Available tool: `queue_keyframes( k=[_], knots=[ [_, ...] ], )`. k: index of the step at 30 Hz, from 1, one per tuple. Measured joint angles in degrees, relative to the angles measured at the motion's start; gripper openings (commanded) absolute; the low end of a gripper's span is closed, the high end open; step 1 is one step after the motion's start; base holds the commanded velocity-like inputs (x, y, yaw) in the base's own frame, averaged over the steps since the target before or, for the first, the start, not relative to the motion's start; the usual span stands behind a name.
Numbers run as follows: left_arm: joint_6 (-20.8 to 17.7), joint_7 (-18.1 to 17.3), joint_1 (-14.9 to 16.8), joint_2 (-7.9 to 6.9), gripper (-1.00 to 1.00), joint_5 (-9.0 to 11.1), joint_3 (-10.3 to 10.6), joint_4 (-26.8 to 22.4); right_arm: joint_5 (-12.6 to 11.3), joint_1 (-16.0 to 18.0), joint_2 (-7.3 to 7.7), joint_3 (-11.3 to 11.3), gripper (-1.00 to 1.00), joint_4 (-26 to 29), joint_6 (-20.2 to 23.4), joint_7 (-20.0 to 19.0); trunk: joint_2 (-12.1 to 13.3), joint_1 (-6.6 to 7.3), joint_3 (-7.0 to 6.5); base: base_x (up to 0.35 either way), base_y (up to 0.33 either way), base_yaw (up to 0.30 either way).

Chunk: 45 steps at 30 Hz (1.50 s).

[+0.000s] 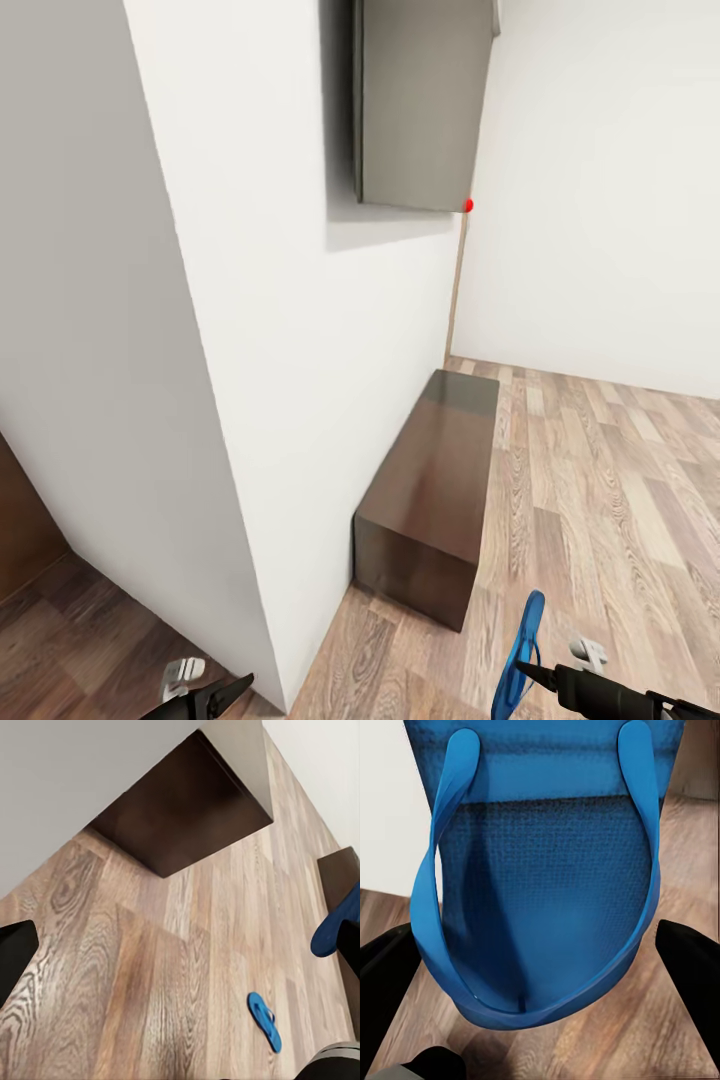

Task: In the bedroom, move the book from the bed onto either nightstand, and place the two sandals side by side next to the bed.

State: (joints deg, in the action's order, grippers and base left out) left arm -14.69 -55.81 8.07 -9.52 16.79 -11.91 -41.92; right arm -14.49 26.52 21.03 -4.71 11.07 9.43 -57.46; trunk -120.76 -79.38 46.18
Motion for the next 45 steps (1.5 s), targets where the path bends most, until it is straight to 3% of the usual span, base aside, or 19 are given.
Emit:
queue_keyframes(
  k=[23,45],
  knots=[
    [0.0,0.0,0.0,0.02,1.00,0.0,0.0,0.0,0.0,0.0,0.00,0.0,-1.00,0.0,0.0,0.0,0.0,0.00,0.26,0.099,0.000,-0.061],
    [-0.1,0.0,0.0,0.03,1.00,-0.1,0.0,0.0,0.0,0.0,0.00,0.0,-1.00,0.0,0.0,0.0,0.0,0.00,0.78,0.001,0.000,-0.200]
  ],
)
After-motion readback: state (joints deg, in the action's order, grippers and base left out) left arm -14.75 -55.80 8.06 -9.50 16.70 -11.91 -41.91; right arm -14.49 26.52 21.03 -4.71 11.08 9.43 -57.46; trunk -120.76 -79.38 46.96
